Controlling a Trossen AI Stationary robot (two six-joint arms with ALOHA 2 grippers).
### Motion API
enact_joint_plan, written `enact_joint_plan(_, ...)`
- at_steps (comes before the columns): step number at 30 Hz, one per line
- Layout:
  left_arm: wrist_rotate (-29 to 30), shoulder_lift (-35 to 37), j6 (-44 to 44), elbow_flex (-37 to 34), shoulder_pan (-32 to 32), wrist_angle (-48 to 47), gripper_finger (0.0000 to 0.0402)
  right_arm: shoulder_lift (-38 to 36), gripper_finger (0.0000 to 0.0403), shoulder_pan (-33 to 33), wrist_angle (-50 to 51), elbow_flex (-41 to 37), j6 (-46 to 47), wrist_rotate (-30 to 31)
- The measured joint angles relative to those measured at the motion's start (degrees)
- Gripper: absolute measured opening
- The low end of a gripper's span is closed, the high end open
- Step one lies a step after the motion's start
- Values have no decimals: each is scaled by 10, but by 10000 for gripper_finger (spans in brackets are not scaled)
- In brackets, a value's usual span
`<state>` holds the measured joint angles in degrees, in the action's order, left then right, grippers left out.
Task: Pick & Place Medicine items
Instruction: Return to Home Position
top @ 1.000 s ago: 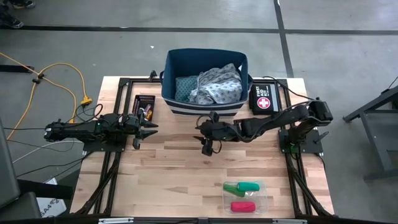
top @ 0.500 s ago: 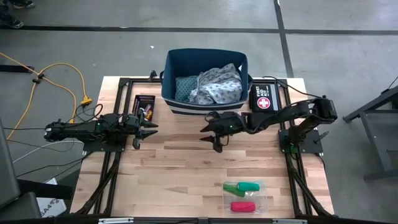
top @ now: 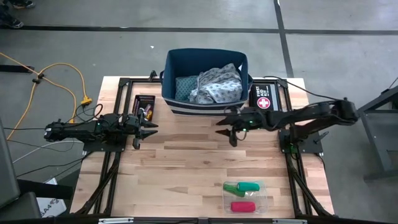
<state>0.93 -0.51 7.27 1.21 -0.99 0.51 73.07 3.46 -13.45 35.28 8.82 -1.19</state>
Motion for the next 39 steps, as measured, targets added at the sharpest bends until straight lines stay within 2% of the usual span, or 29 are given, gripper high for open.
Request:
enact_joint_plan(9,0,0,0,0,0,0,111,-157,171,-1,0,-115,15,40)
enact_joint_plan(21,0,0,0,0,0,0,111,-314,171,-2,6,-218,39,37)
enact_joint_plan(29,0,0,0,0,0,0,111,-403,171,-23,87,-232,49,43)
enact_joint_plan(39,0,0,0,0,0,0,111,-493,171,-50,102,-232,70,32)
